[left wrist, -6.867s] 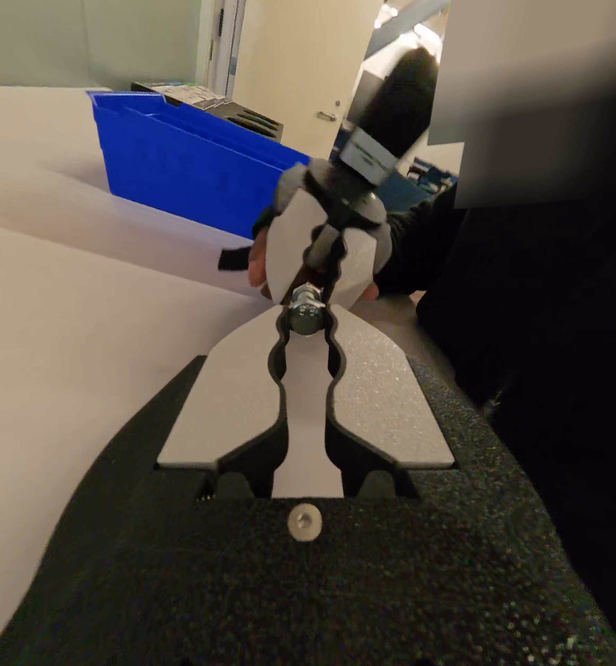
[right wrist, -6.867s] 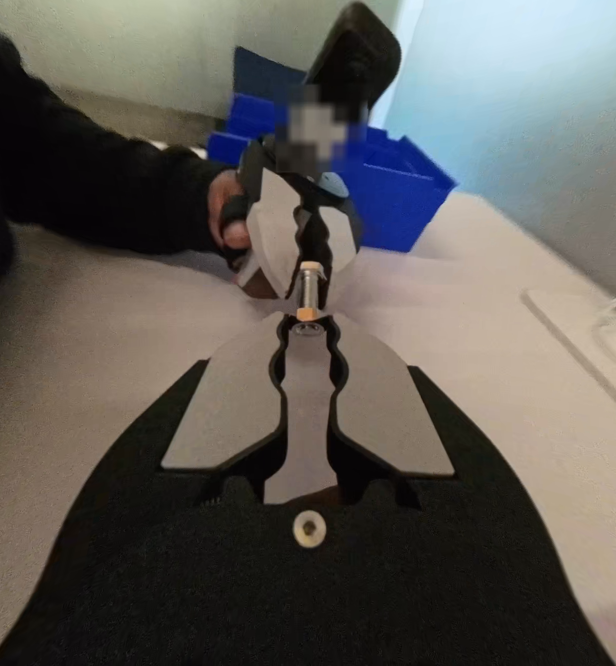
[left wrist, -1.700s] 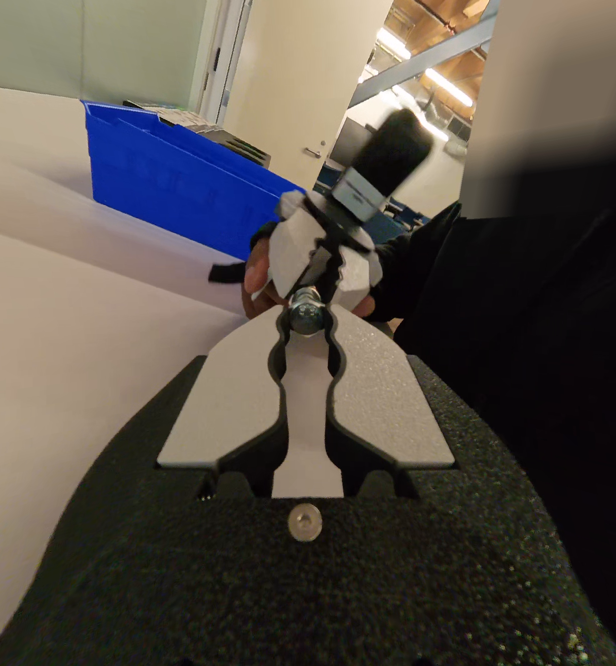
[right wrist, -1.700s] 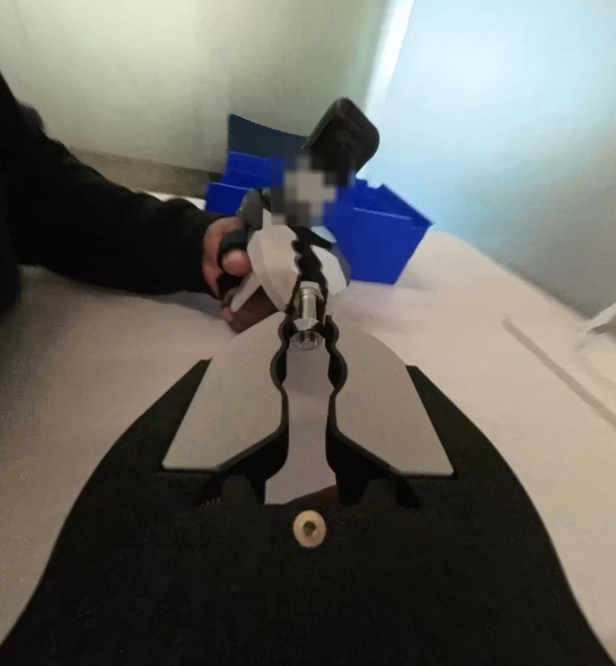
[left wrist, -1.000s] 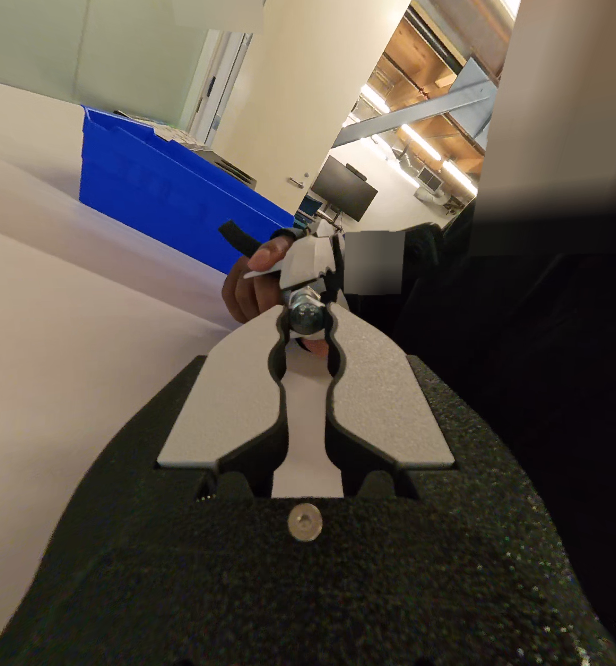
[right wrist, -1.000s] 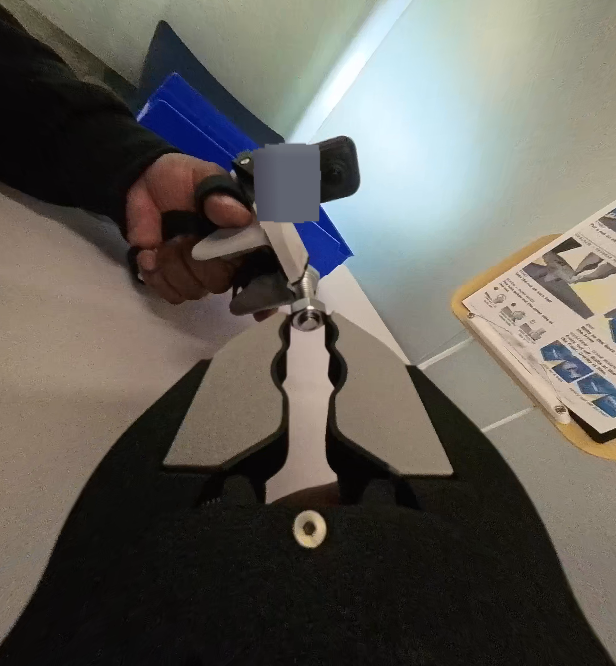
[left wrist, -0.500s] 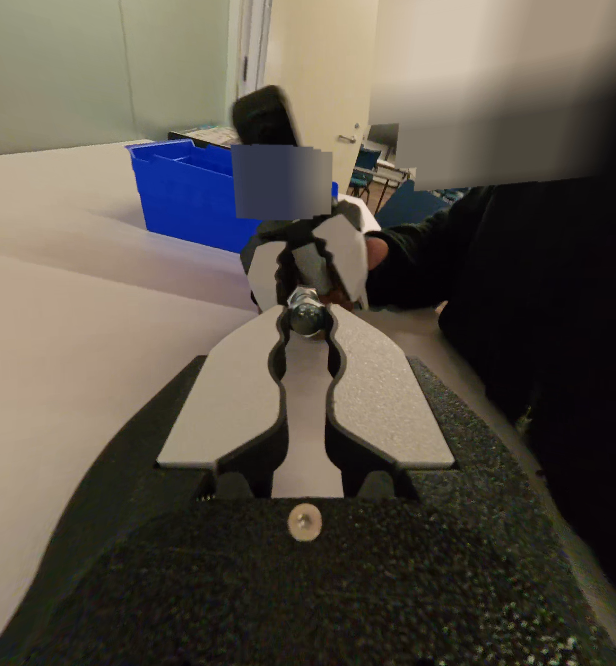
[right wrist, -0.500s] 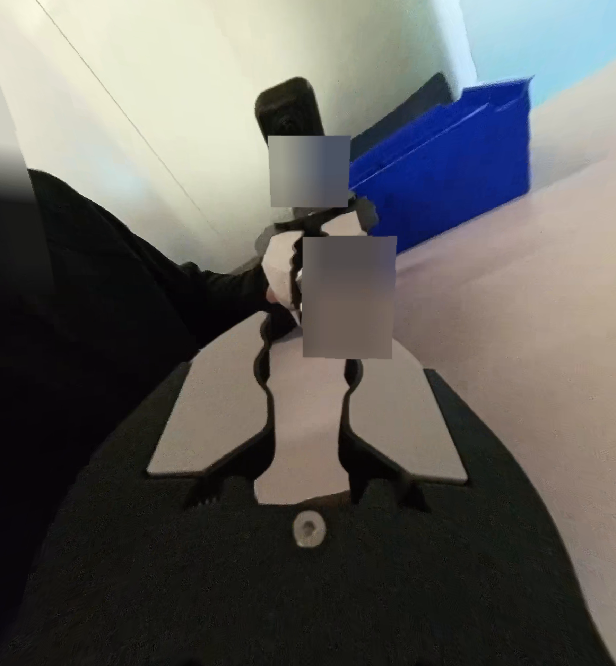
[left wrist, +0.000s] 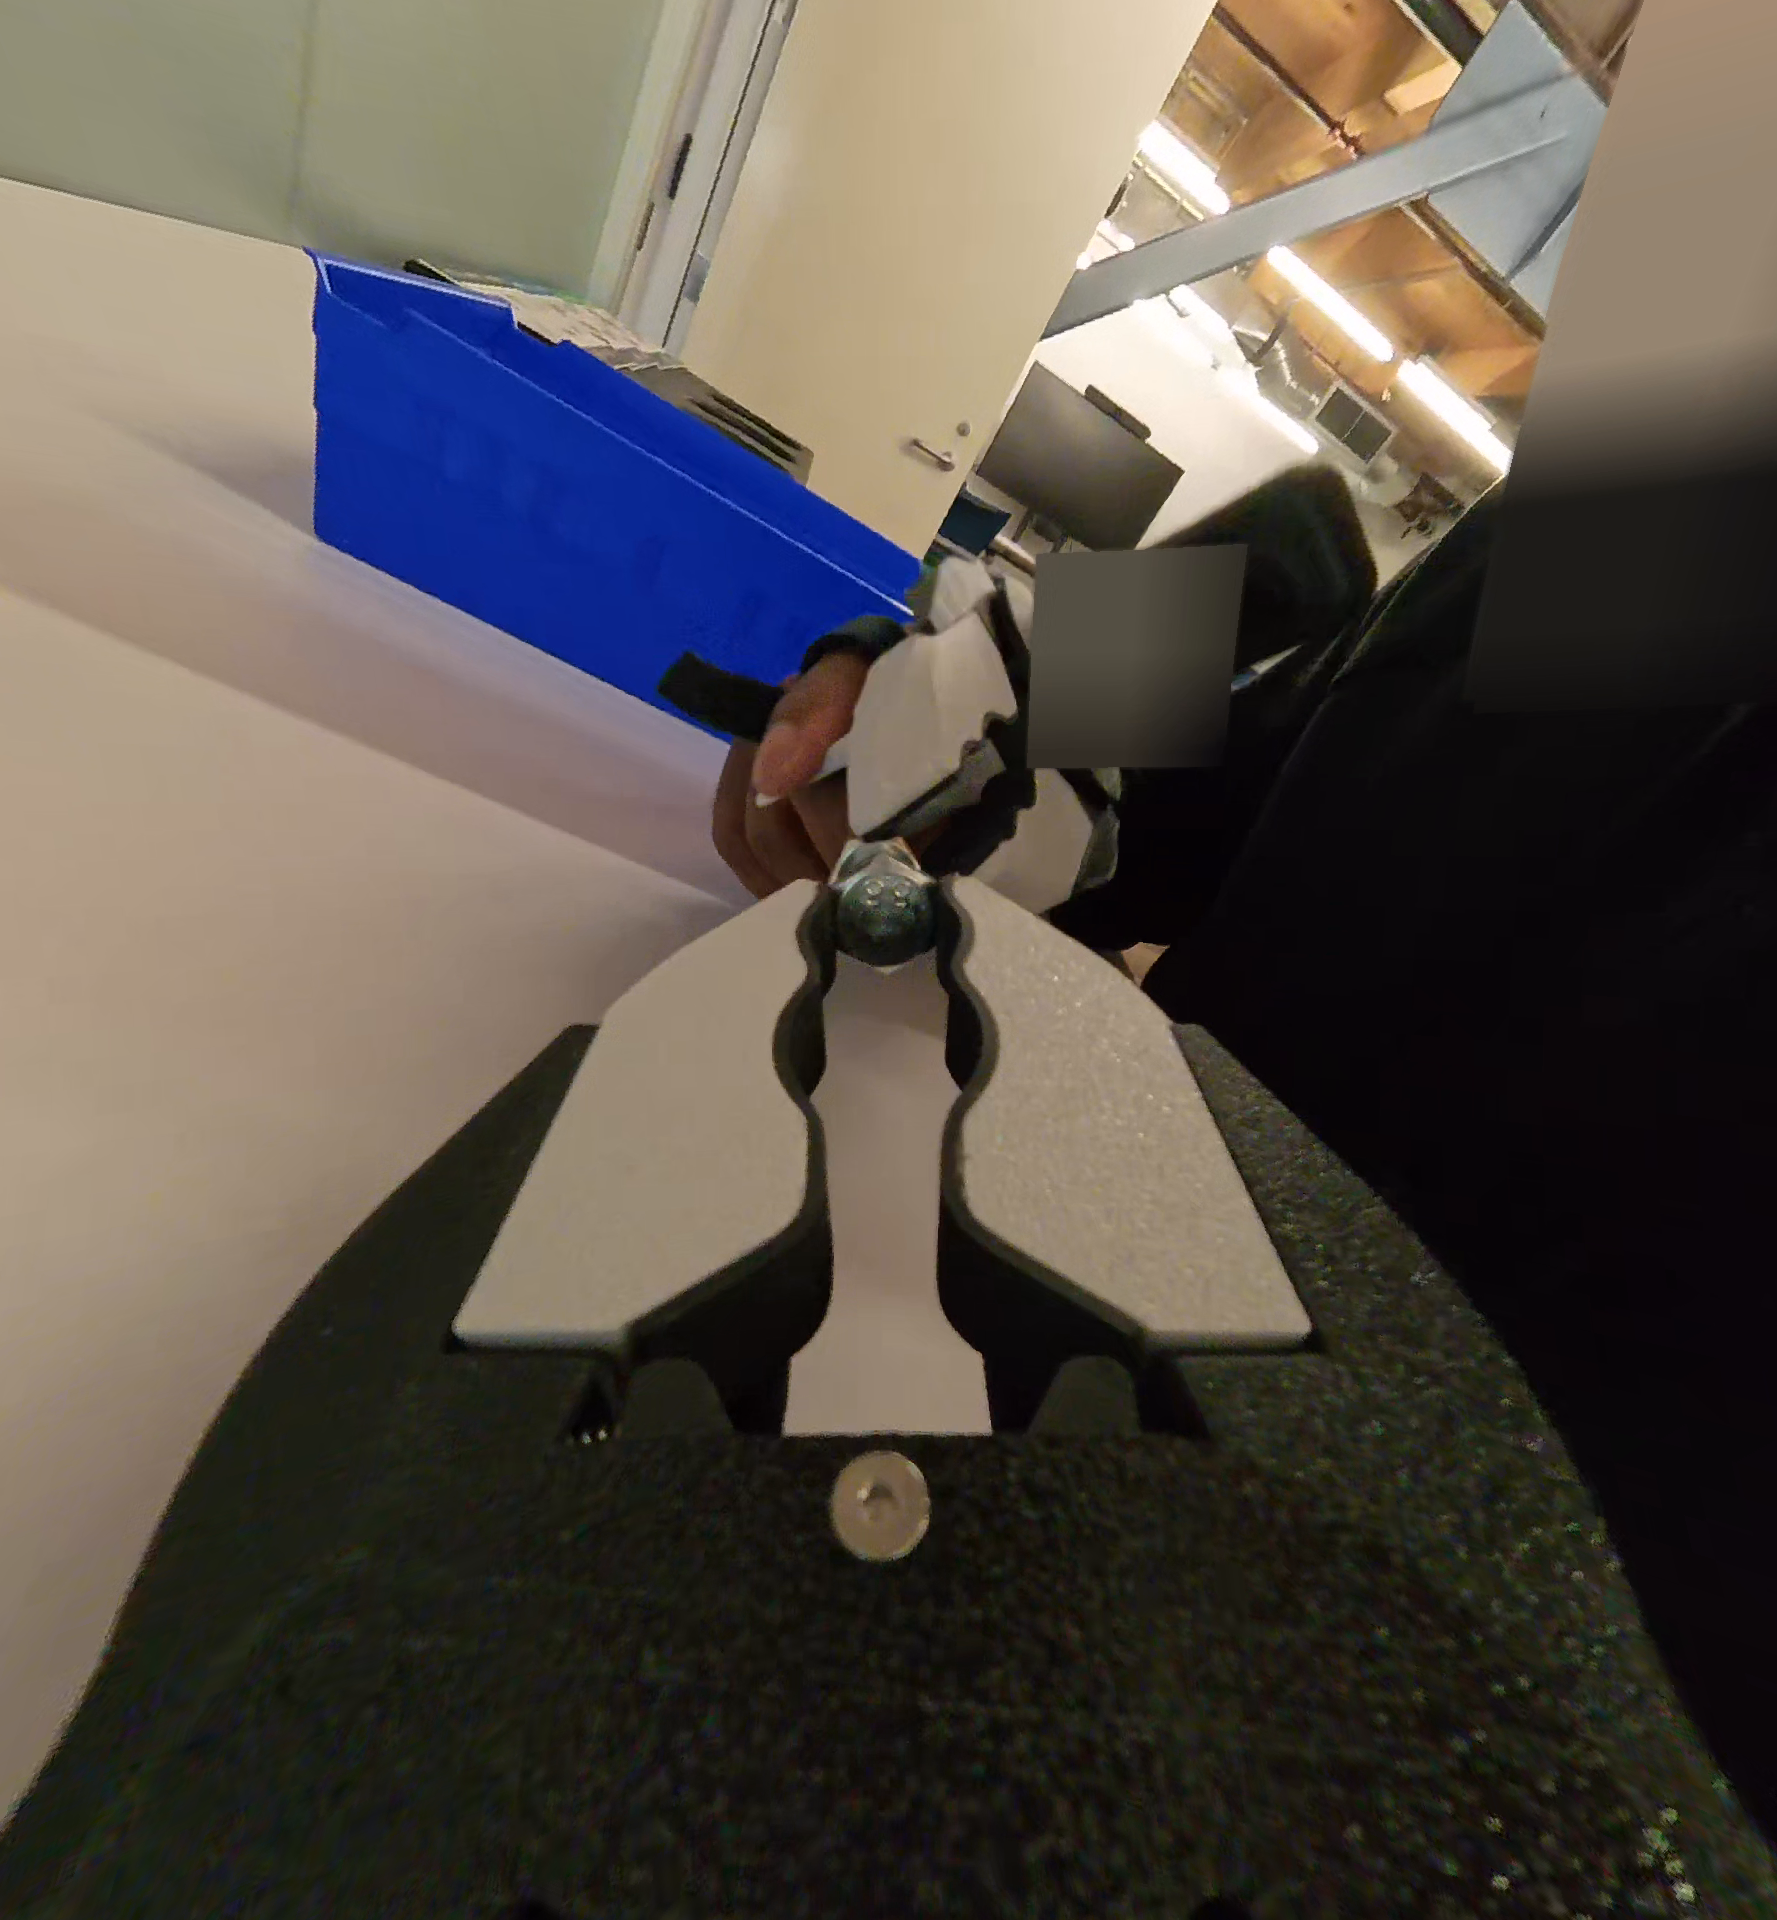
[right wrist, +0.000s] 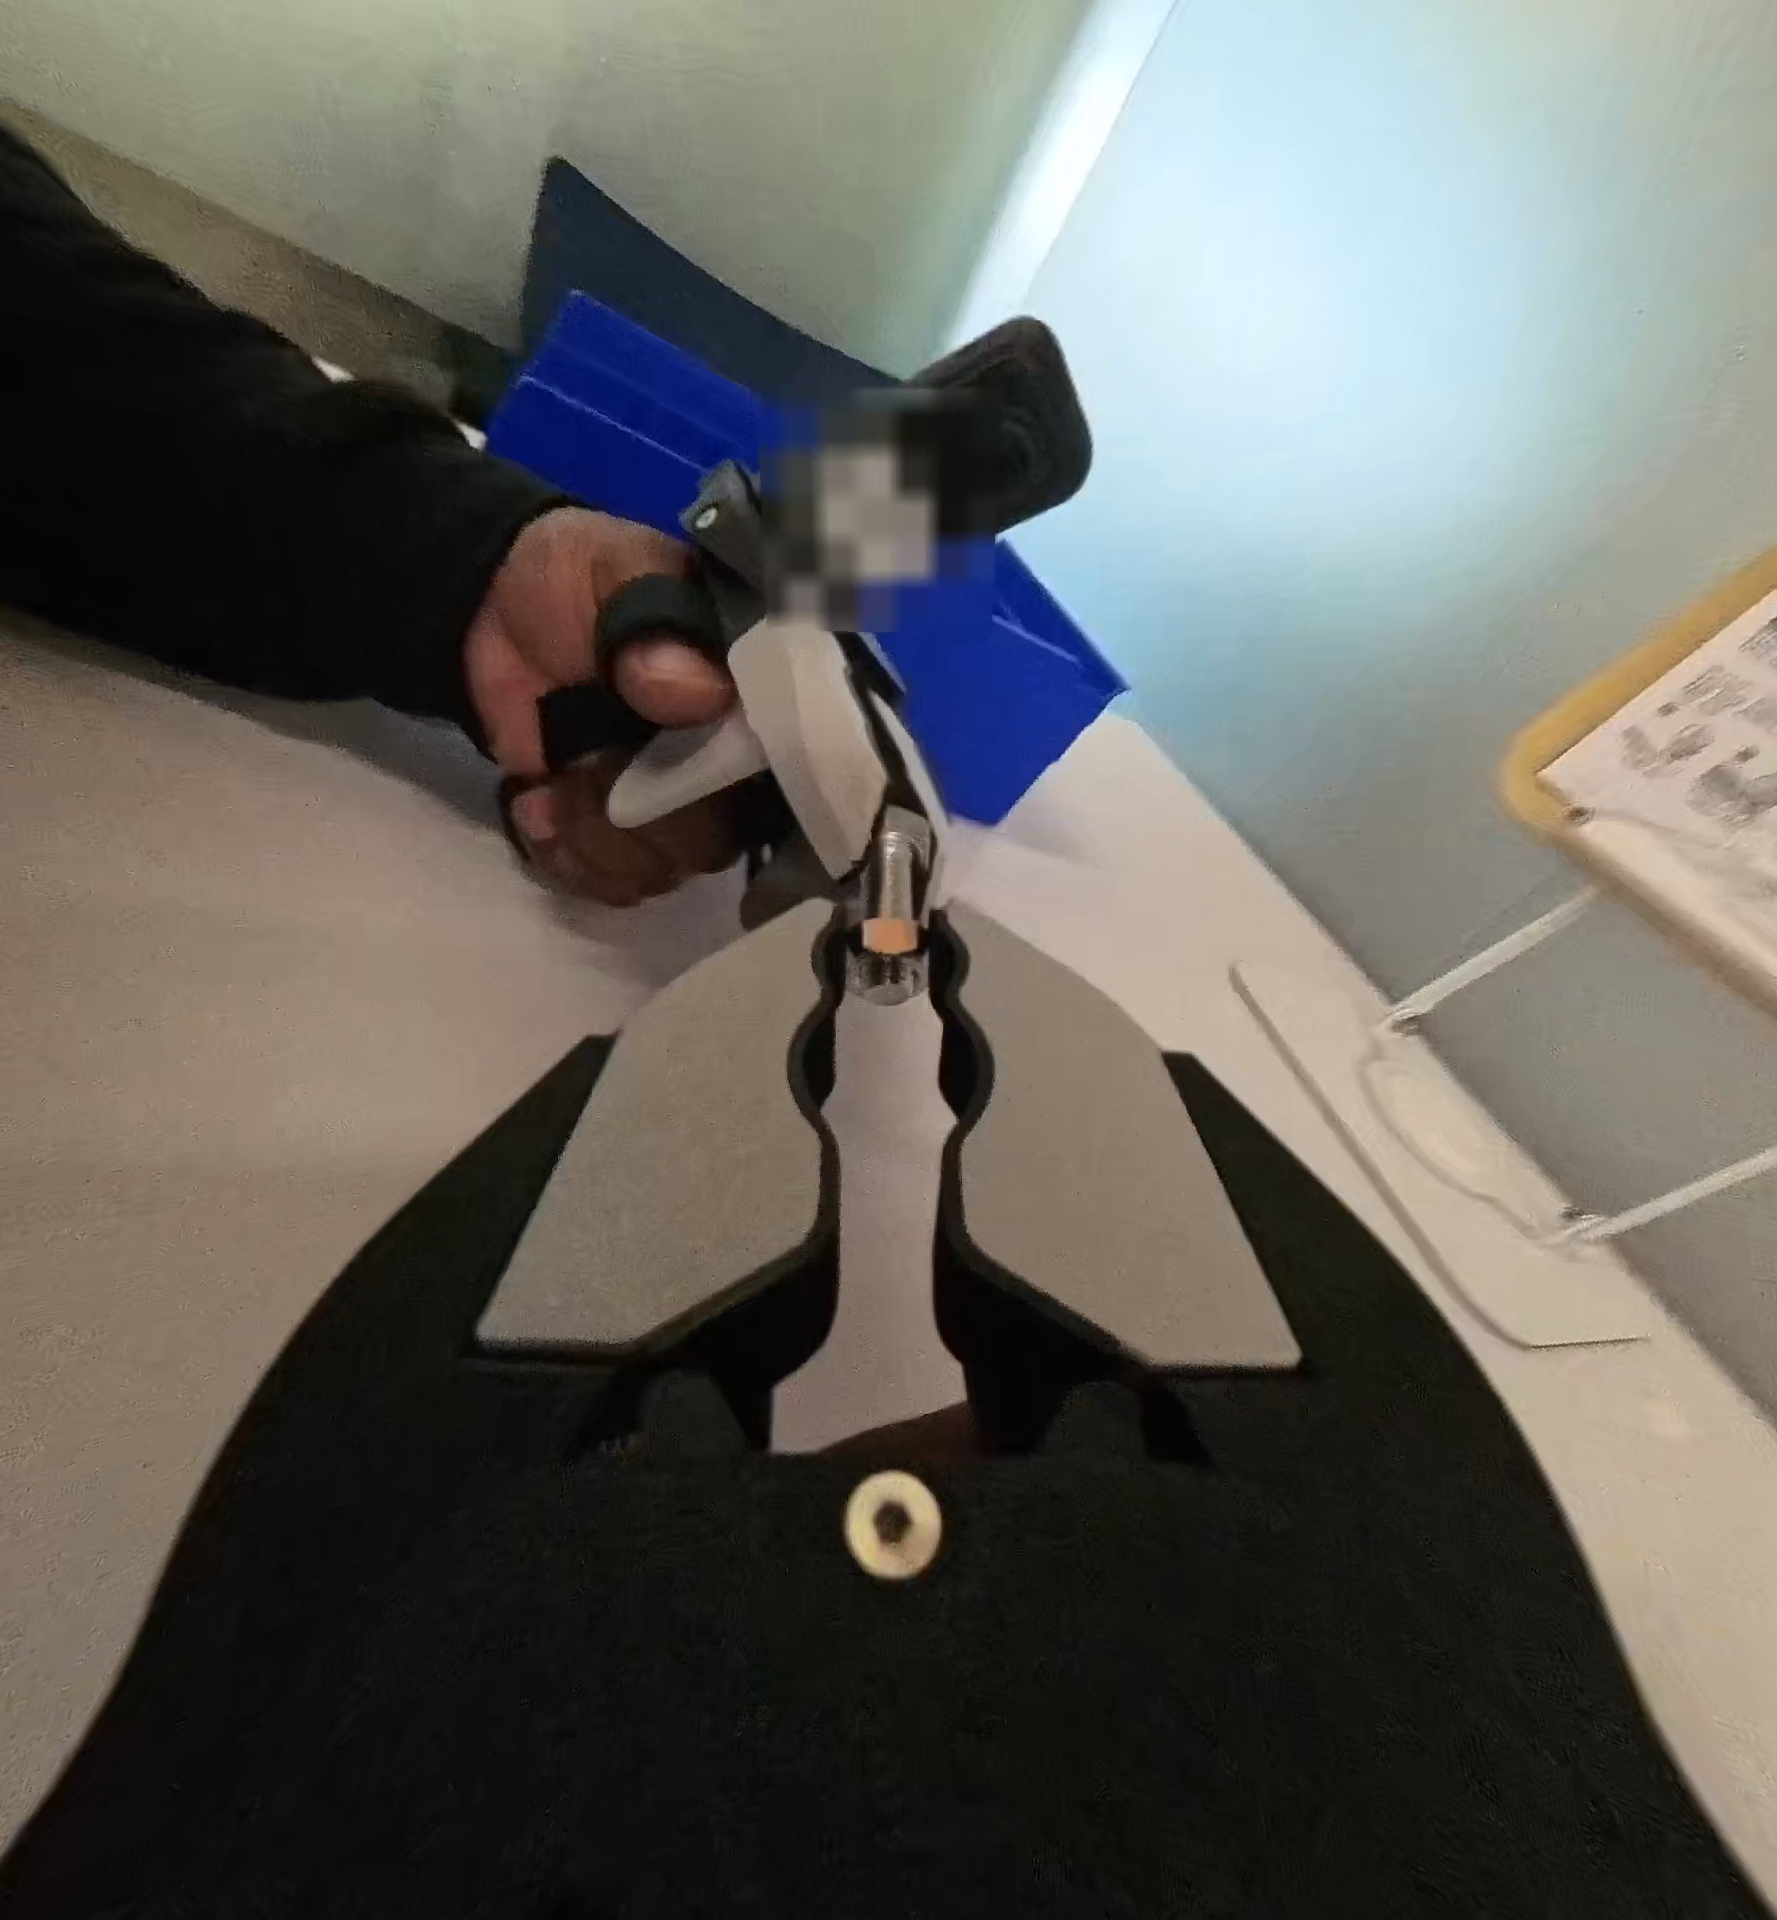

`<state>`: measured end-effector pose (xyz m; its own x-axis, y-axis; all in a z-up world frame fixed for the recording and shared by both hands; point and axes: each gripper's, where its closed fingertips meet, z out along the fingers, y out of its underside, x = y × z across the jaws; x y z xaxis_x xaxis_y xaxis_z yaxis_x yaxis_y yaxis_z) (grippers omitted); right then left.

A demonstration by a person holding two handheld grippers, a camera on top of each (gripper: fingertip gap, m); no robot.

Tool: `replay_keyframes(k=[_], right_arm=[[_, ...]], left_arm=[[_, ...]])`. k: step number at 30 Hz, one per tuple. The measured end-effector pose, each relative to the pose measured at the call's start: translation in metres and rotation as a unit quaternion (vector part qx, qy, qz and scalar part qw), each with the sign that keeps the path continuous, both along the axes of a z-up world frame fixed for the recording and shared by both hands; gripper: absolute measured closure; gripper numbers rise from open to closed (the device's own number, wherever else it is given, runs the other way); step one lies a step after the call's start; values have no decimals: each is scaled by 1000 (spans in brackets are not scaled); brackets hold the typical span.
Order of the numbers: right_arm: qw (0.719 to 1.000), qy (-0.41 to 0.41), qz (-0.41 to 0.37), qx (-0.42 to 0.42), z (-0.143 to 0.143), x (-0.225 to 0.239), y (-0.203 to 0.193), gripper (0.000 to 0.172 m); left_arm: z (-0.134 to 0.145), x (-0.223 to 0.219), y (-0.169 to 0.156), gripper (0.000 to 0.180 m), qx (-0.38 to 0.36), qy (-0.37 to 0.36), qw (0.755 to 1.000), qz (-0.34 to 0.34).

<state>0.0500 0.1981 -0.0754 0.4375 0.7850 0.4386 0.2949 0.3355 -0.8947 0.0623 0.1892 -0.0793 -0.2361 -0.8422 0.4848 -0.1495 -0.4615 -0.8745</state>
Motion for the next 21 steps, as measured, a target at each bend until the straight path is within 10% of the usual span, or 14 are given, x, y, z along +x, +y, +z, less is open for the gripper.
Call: replay_keyframes(k=[4, 9, 16, 21], right_arm=[[965, 101, 101, -220, 4, 1, -8, 159], [835, 237, 225, -444, 17, 6, -14, 171], [975, 145, 80, -151, 19, 15, 2, 133], [999, -17, 4, 47, -3, 2, -1, 133]], left_arm=[[-2, 0, -8, 163, 57, 2, 998, -17], [-5, 3, -19, 163, 129, 6, 991, -29], [12, -1, 0, 163, 18, -42, 999, 4], [16, -2, 0, 163, -25, -56, 998, -4]])
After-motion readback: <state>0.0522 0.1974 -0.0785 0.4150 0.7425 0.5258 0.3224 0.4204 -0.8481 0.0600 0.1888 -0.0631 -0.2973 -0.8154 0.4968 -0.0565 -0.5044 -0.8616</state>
